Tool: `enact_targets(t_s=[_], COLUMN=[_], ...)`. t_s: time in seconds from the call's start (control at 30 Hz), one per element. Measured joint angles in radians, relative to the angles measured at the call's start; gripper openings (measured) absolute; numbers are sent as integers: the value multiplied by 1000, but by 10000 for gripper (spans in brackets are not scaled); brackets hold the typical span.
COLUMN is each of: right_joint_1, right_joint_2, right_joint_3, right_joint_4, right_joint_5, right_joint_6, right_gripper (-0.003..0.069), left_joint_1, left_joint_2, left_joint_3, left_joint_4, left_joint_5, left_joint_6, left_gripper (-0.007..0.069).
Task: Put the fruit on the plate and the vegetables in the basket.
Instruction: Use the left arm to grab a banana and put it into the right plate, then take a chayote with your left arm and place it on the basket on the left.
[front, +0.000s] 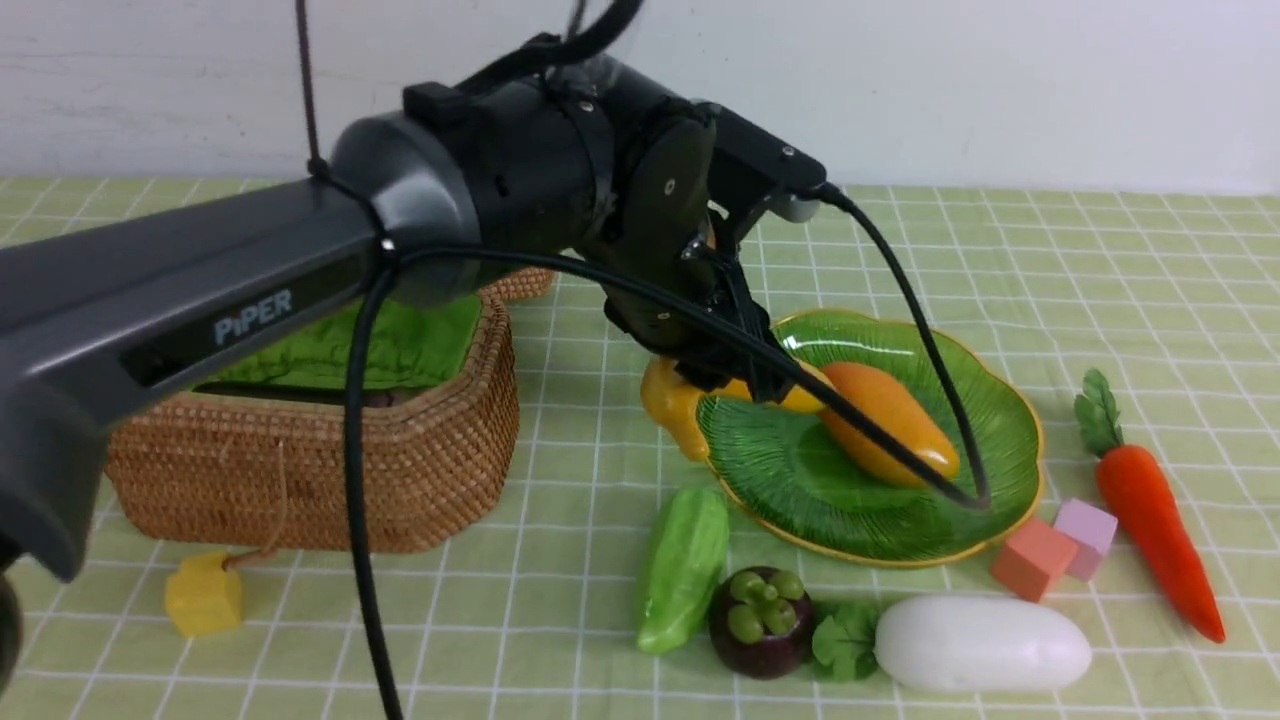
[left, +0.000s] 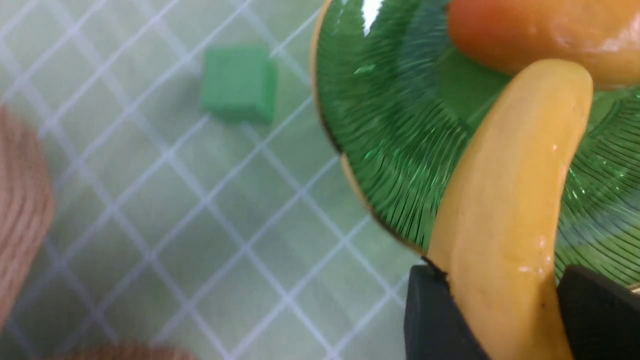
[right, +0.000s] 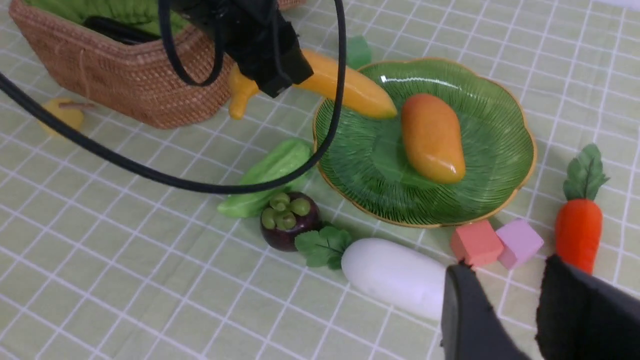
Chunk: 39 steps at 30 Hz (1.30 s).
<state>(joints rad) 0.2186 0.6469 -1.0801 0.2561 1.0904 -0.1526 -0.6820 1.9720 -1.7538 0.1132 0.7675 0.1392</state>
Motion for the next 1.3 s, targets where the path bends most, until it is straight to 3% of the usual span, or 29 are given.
enact_targets(t_s=[0.13, 0.23, 0.3, 0.47, 0.67, 0.77, 0.87, 1.03, 1.1, 1.2, 1.3], right_joint_1=[0, 0, 0, 0, 0, 0, 0, 0, 0, 0, 0], right_joint_2=[0, 0, 0, 0, 0, 0, 0, 0, 0, 0, 0], right_joint_3=[0, 0, 0, 0, 0, 0, 0, 0, 0, 0, 0], right_joint_4=[-2, -4, -5, -5, -5, -6, -6, -5, -2, 0, 12], right_joint_5=[4, 6, 11, 29, 32, 32, 32, 32, 32, 32, 33], right_joint_6=[2, 2, 2, 2, 2, 2, 2, 2, 2, 2, 2], right_gripper=[221, 221, 221, 221, 223, 224, 226, 229, 230, 230, 230], left_joint_1=[0, 3, 12, 43, 48, 48, 48, 49, 49, 49, 49], left_joint_2=[49, 86, 106, 152, 172, 173, 172, 132, 105, 14, -95], left_joint_3=[-30, -47, -57, -66, -66, -66, -66, -66, -66, -66, -66], left_joint_4=[-143, -328, -409, -486, -486, -486, -486, -486, -486, -456, -384], left_joint_5=[-14, -8, -9, -121, -185, -198, -201, -187, -176, -98, 23], left_joint_6=[288, 581, 697, 799, 809, 810, 809, 752, 703, 510, 270], left_gripper=[303, 303, 303, 303, 313, 388, 514, 569, 552, 428, 209])
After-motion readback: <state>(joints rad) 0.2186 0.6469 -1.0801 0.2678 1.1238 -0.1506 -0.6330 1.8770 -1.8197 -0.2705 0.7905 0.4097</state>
